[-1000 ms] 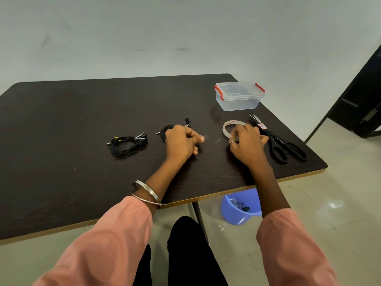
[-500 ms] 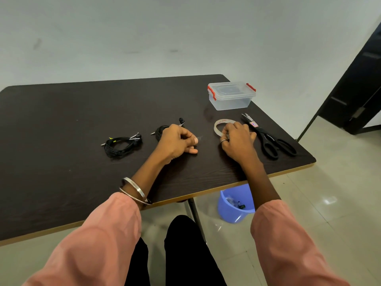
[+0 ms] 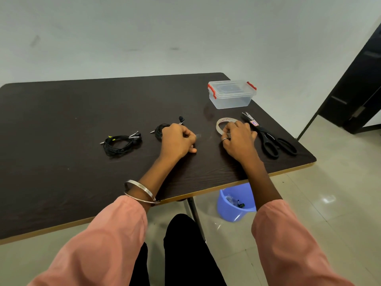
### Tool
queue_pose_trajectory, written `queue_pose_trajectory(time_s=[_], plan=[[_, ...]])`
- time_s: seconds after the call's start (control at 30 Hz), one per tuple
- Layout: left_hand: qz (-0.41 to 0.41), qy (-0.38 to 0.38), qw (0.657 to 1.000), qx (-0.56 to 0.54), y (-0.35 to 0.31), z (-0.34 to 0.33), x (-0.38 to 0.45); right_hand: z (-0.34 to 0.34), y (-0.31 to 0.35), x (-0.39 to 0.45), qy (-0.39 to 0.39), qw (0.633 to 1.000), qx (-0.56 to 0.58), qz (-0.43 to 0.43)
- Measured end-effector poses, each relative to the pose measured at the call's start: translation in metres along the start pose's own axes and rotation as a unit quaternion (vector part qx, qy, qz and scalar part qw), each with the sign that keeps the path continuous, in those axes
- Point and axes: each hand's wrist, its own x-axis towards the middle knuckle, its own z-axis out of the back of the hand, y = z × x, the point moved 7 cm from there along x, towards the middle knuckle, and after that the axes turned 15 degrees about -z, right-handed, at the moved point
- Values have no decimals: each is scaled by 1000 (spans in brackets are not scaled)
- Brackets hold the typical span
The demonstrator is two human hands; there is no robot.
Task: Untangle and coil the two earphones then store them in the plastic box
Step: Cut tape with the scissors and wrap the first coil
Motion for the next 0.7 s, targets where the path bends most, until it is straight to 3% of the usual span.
queue_pose_trajectory(time_s=[0.1, 0.17, 0.3, 0.4, 0.57, 0.7], plan=[[-9, -15, 1000, 5, 1, 0, 1, 10, -9, -4, 13, 998, 54, -4], [-13, -19, 1000, 7, 2, 0, 2, 28, -21, -8, -25, 997, 69, -27], [-18, -21, 1000, 6, 1, -1, 2, 63, -65, -15, -101, 981, -50, -160], [-26, -24, 999, 6, 0, -1, 1, 62, -85, -19, -37, 966, -134, -216], [-38, -24, 999, 13, -4, 1, 2, 66, -82, -16, 9, 968, -149, -202], [-100, 4, 992, 82, -17, 2, 10, 75, -70, -15, 58, 969, -148, -189]])
